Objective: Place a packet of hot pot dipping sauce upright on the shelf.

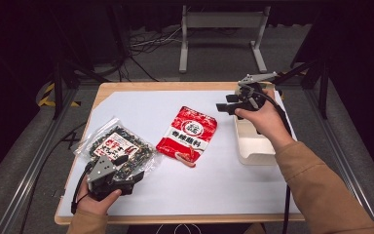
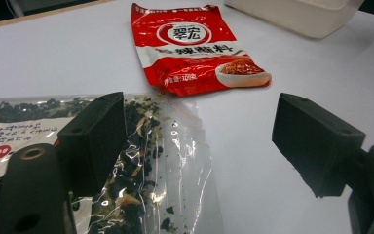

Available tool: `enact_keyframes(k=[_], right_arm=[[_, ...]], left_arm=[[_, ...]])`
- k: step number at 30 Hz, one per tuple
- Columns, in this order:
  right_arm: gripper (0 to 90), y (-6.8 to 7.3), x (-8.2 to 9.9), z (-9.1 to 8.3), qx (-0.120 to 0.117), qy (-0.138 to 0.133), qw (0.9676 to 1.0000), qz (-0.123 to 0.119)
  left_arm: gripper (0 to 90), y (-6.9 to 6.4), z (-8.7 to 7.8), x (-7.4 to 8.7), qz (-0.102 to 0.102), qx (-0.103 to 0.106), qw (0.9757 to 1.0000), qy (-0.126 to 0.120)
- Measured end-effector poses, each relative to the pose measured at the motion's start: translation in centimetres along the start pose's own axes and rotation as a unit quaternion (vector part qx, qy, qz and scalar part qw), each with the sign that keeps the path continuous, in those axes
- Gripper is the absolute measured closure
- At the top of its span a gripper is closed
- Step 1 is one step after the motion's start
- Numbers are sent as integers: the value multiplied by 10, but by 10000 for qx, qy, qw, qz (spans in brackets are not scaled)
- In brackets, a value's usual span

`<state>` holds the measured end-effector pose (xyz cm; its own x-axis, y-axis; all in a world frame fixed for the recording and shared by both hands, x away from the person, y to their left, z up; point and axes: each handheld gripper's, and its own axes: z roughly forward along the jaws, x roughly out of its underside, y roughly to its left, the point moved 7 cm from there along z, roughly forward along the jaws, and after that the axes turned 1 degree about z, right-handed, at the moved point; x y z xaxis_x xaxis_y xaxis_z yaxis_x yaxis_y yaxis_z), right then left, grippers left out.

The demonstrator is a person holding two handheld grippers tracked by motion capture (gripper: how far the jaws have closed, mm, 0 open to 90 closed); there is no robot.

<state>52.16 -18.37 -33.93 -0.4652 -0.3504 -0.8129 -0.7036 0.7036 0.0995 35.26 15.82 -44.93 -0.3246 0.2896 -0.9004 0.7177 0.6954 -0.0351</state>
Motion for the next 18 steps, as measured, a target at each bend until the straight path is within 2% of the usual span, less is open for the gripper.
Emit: enact_keyframes(k=[6,18], right_arm=[[399,-2,3,18,8,94,10000,32],[391,-14,17,53,155,472,9987,149]], left_arm=[[209,0,-4,3,-20,-48,10000,5],[210,2,-9,6,-36,-90,10000,-14]])
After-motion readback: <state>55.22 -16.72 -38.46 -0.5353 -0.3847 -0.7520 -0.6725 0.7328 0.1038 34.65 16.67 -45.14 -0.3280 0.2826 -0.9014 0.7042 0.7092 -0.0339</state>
